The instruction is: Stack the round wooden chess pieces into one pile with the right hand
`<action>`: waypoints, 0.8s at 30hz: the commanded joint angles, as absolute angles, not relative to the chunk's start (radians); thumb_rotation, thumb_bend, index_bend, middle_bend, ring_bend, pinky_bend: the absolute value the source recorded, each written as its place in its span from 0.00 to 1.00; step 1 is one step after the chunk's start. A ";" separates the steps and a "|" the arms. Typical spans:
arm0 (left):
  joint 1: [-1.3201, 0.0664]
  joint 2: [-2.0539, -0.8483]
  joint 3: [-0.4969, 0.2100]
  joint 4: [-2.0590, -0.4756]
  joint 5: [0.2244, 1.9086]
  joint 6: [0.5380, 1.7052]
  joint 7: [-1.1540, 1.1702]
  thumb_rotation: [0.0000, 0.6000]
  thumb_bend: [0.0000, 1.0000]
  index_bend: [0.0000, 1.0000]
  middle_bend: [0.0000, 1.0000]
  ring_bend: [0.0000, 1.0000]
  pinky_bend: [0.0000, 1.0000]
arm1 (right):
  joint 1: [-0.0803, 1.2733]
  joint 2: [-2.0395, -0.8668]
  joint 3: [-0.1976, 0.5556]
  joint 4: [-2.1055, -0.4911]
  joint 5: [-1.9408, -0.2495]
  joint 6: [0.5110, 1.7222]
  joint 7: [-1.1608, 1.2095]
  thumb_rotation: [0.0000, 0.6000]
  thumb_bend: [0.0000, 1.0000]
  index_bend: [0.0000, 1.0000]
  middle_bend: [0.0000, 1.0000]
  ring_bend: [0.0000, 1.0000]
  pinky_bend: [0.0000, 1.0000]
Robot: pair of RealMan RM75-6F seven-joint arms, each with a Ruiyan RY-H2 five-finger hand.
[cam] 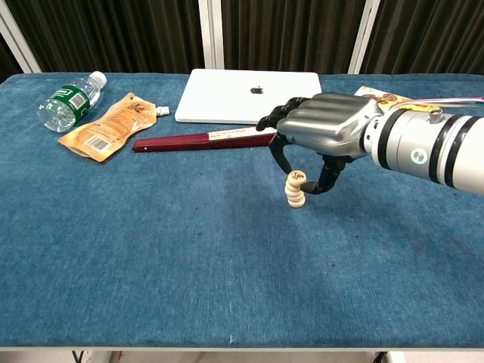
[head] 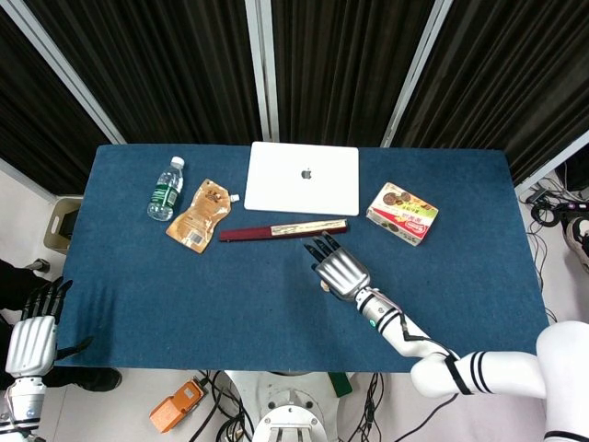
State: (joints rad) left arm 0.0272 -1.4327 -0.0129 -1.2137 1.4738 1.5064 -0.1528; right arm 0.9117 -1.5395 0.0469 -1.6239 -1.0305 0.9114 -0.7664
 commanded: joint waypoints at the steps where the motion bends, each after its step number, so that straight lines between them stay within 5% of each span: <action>1: 0.027 -1.433 -0.013 -1.213 1.474 1.507 -0.154 1.00 0.05 0.09 0.01 0.00 0.00 | 0.912 -1.539 0.046 -1.624 -1.029 0.913 -0.767 1.00 0.46 0.51 0.12 0.00 0.06; 17: 0.025 -1.433 -0.015 -1.212 1.477 1.510 -0.156 1.00 0.05 0.09 0.01 0.00 0.00 | 0.865 -1.482 0.051 -1.691 -1.097 0.995 -0.693 1.00 0.46 0.47 0.12 0.00 0.06; 24: 0.009 -1.430 -0.021 -1.224 1.490 1.510 -0.151 1.00 0.05 0.09 0.01 0.00 0.00 | 0.707 -1.345 0.028 -1.796 -1.194 1.225 -0.591 1.00 0.46 0.24 0.12 0.01 0.06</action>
State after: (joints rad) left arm 0.0112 -1.4301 -0.0205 -1.2228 1.4887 1.5093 -0.1523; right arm 0.7812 -1.4060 0.0422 -1.7491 -1.1458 1.1320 -0.6399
